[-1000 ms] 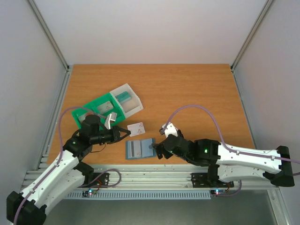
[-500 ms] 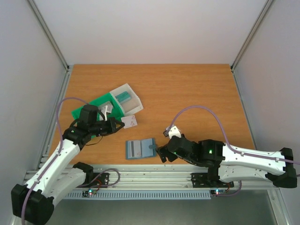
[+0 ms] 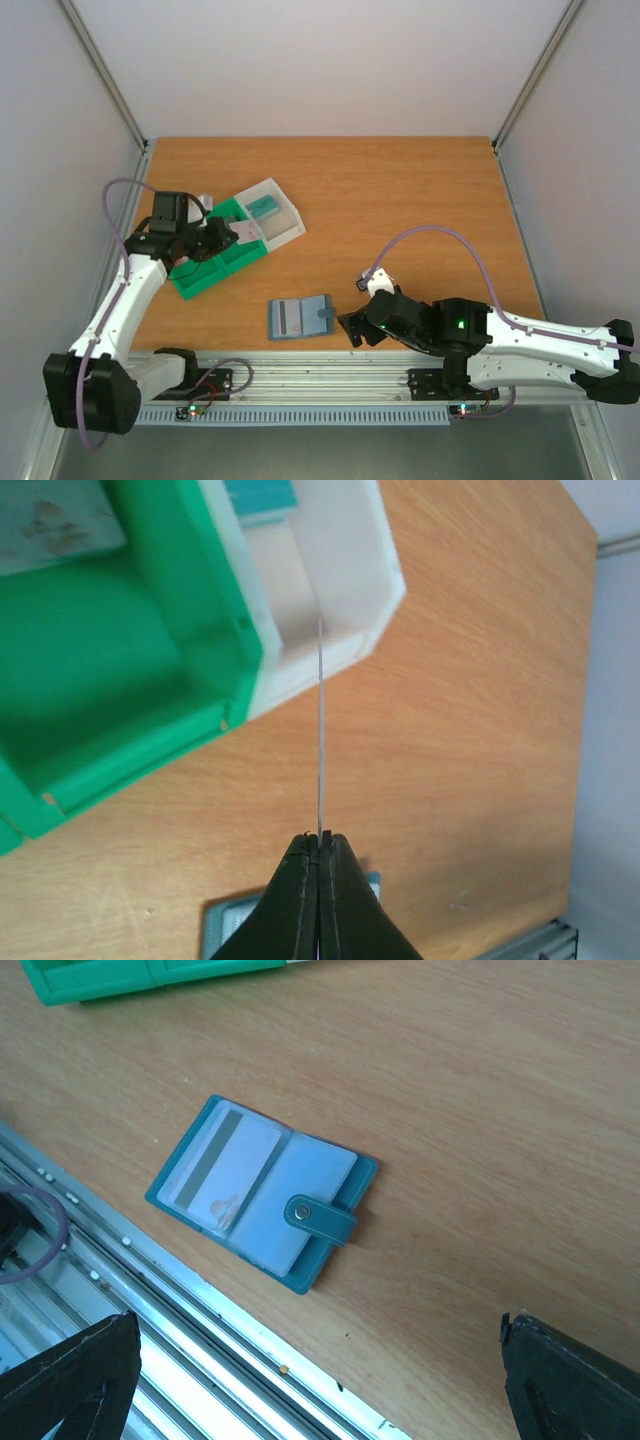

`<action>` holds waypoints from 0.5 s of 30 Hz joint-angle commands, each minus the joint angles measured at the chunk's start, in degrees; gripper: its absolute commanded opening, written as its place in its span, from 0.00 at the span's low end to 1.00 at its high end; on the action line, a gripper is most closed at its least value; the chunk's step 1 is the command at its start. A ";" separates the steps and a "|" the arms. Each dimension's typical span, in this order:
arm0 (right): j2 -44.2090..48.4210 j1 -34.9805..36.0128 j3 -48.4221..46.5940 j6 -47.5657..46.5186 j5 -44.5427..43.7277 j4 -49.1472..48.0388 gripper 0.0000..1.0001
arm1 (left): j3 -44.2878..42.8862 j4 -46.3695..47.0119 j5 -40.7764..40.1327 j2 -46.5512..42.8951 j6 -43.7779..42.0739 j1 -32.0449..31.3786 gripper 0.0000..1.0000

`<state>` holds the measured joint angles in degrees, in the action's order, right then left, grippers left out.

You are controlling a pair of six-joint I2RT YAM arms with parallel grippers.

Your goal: Take the credit cards out of the card holder

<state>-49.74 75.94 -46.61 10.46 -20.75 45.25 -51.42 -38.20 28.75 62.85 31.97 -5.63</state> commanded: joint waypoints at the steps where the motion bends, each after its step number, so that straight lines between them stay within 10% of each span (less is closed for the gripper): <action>1: 0.81 0.44 -1.99 0.25 -1.18 1.39 0.98 | -3.23 -1.99 -1.77 3.64 -1.46 3.26 0.00; 15: 1.39 0.42 -2.87 1.05 -1.66 2.81 0.98 | -9.37 -1.13 -7.53 15.31 -0.40 8.86 0.00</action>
<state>-49.60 75.94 -47.33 10.50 -20.97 46.87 -58.26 -40.58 22.52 75.13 31.44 2.81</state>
